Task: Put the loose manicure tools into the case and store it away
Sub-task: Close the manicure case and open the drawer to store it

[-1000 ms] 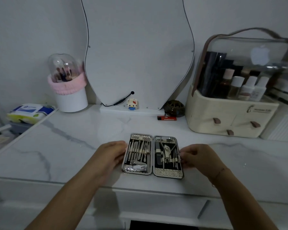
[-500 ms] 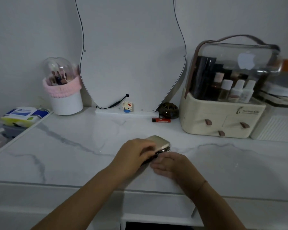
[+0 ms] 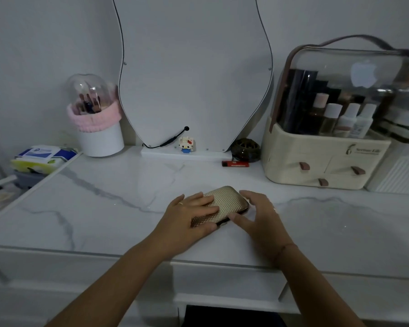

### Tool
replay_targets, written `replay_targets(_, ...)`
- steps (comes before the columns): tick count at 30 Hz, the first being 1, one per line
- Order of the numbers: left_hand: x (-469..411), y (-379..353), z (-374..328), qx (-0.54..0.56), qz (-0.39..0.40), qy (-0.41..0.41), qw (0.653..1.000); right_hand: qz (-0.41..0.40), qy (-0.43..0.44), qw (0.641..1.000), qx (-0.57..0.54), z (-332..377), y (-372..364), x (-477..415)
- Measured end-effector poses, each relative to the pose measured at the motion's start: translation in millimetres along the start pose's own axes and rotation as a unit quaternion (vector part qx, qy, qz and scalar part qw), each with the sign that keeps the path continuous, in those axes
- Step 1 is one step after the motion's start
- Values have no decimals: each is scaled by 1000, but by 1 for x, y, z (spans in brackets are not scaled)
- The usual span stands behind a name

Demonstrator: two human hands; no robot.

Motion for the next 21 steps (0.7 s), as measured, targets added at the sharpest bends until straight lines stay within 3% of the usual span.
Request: replay_targets(21, -1, -4, -3, -41, 45, 4, 998, -22, -14, 999, 19, -7, -5, -1)
Point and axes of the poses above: each hand's wrist, its own x-axis away from the middle knuckle, its own y-axis out of the back of the hand, z = x × y, the point moved 9 cm from there along -x, towards the middle knuckle, and after that the axes turned 10 degrees about y, right-handed, at the moved point
